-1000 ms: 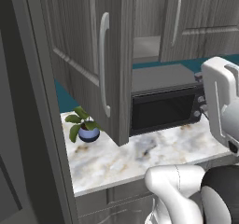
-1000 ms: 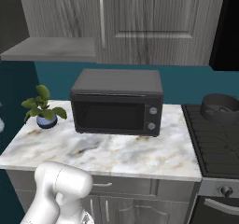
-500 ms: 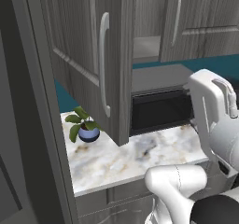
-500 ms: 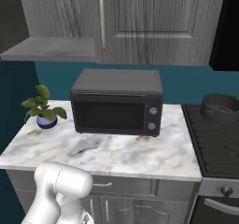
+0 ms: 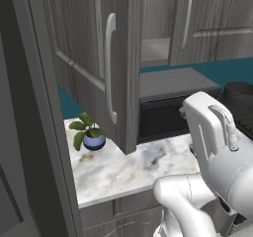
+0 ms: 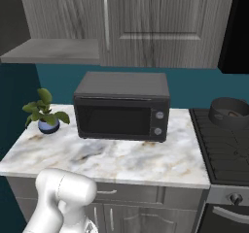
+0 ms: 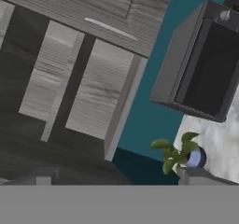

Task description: Open the cabinet and move the ladle to the pot. Then close the cabinet.

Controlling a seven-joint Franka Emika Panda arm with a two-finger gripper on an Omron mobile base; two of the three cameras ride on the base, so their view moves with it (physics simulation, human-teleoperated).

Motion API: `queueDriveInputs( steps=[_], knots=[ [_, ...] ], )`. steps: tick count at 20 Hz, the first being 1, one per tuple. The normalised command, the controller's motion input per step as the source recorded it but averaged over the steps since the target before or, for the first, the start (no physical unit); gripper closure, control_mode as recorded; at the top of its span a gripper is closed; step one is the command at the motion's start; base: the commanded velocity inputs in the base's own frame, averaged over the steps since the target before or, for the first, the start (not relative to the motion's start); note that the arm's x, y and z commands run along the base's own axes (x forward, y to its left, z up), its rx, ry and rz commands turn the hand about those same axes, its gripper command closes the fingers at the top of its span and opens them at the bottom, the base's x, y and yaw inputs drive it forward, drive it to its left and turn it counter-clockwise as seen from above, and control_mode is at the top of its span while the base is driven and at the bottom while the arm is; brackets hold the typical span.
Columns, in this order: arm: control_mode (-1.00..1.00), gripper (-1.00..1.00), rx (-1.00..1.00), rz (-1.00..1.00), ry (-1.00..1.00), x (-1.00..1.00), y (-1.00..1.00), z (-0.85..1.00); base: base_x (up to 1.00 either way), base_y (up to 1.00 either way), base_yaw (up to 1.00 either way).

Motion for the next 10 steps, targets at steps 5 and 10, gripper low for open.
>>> queueDriveInputs(
  steps=[5,10],
  knots=[
    [-1.00,-1.00,0.00,0.00,0.00,-0.08,0.33,-0.22,0.00,0.00,0.00],
    [-1.00,-1.00,0.00,0.00,0.00,0.00,0.47,-0.23,0.00,0.00,0.00]
  ],
)
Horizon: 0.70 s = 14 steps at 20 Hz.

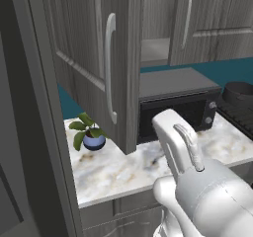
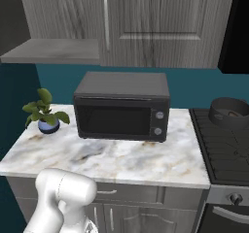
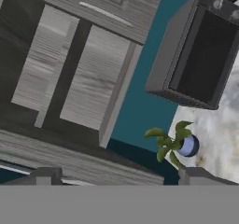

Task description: Open the cabinet and move the ladle to the pot. Then close the cabinet.

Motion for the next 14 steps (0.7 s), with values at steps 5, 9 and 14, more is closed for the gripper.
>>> queueDriveInputs(
  steps=[5,9,14],
  knots=[
    [-1.00,-1.00,0.00,0.00,0.00,0.00,0.56,-0.12,0.00,0.00,0.00],
    [-1.00,-1.00,0.00,0.00,0.00,0.05,0.50,-0.14,0.00,0.00,0.00],
    [-1.00,-1.00,0.00,0.00,0.00,0.33,0.38,-0.10,0.00,0.00,0.00]
  ],
)
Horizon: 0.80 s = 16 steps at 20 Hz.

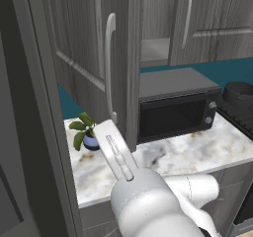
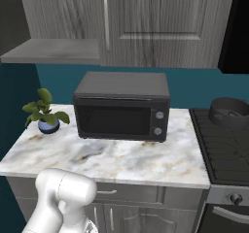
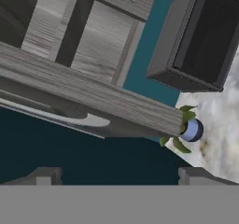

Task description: Open the cabinet and move the ladle to the pot. Then close the cabinet.

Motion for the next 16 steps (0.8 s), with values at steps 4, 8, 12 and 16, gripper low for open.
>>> queueDriveInputs(
  steps=[4,8,12,16],
  knots=[
    [-1.00,-1.00,0.01,-0.01,0.00,0.36,0.33,-0.01,0.00,0.00,0.00],
    [-1.00,-1.00,0.02,-0.02,0.00,0.43,0.10,0.00,0.00,0.00,0.00],
    [-1.00,-1.00,0.03,-0.05,-0.05,0.56,0.00,0.00,0.00,0.00,0.00],
    [-1.00,-1.00,0.04,-0.06,-0.06,0.56,0.00,0.00,0.00,0.00,0.00]
  ],
)
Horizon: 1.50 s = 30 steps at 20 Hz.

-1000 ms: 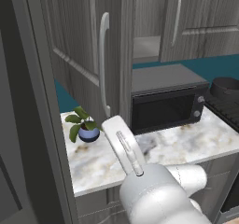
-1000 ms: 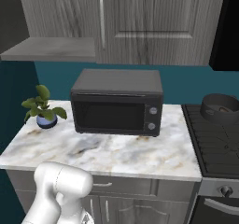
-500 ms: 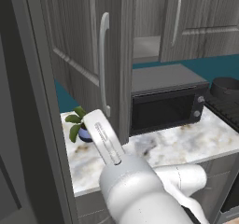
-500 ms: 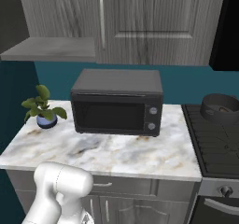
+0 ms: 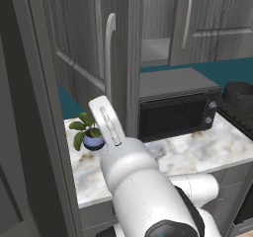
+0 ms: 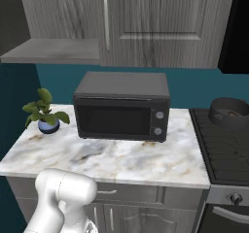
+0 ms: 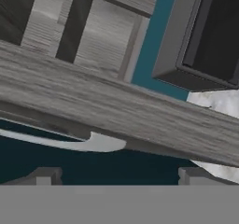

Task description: Open the cabinet and move the ladle to the pot. Then close the cabinet.

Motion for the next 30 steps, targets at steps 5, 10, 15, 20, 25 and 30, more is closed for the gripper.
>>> queueDriveInputs(
  steps=[5,10,15,20,25,30],
  knots=[
    [-1.00,-1.00,0.03,-0.04,-0.03,0.72,0.00,-0.03,0.00,0.00,0.00],
    [-1.00,-1.00,0.01,-0.04,-0.09,0.55,0.00,0.00,0.00,0.00,0.00],
    [-1.00,-1.00,0.00,-0.04,-0.17,0.13,-0.25,0.20,0.00,0.00,0.00],
    [-1.00,-1.00,0.01,-0.01,-0.03,0.23,-0.59,0.24,0.00,0.00,0.00],
    [-1.00,-1.00,0.02,-0.01,0.00,0.32,-0.66,0.18,0.00,0.00,0.00],
    [-1.00,-1.00,0.03,0.00,0.01,0.58,-0.60,0.11,0.00,0.00,0.00]
  ],
)
